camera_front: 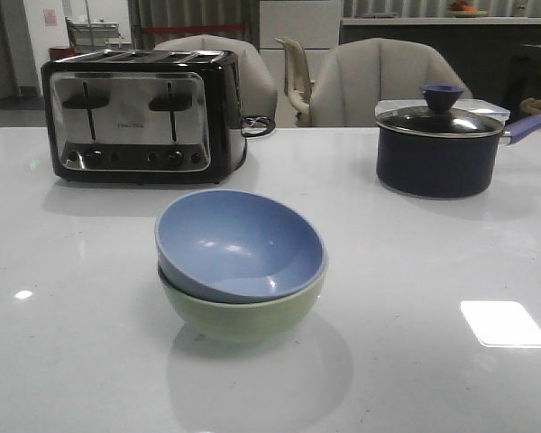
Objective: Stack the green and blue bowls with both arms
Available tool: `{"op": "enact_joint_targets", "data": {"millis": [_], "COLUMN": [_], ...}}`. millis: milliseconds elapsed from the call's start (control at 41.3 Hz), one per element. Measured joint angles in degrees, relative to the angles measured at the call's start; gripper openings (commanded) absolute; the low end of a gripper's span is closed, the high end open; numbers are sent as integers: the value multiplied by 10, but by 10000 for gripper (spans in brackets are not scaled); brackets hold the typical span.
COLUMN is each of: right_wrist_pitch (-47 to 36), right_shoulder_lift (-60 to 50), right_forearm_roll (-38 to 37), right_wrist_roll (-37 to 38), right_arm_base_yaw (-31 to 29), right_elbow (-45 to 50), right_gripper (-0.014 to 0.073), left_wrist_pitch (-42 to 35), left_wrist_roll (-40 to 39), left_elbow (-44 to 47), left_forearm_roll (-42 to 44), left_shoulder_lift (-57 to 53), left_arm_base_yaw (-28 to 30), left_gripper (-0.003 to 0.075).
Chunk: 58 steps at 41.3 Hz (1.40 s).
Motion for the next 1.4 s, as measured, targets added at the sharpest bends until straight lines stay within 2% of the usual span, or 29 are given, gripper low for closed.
{"op": "enact_joint_targets", "data": {"millis": [532, 653, 847, 992, 1210, 1403], "right_wrist_pitch": [-1, -17, -107, -199, -309, -343], "right_shoulder_lift": [-1, -35, -175, -293, -438, -494], "right_forearm_roll": [-1, -13, -22, -27, -27, -27], "right_wrist_roll": [0, 0, 0, 0, 0, 0], "right_arm_base_yaw": [-1, -33, -150, -211, -274, -290], "right_elbow": [4, 34, 154, 259, 408, 452], "right_gripper": [36, 36, 36, 36, 36, 36], "left_wrist_pitch": [0, 0, 0, 0, 0, 0], "left_wrist_roll": [0, 0, 0, 0, 0, 0], "left_elbow": [0, 0, 0, 0, 0, 0], "left_forearm_roll": [0, 0, 0, 0, 0, 0], "left_shoulder_lift": [0, 0, 0, 0, 0, 0], "left_arm_base_yaw": [0, 0, 0, 0, 0, 0], "left_gripper": [100, 101, 101, 101, 101, 101]}}
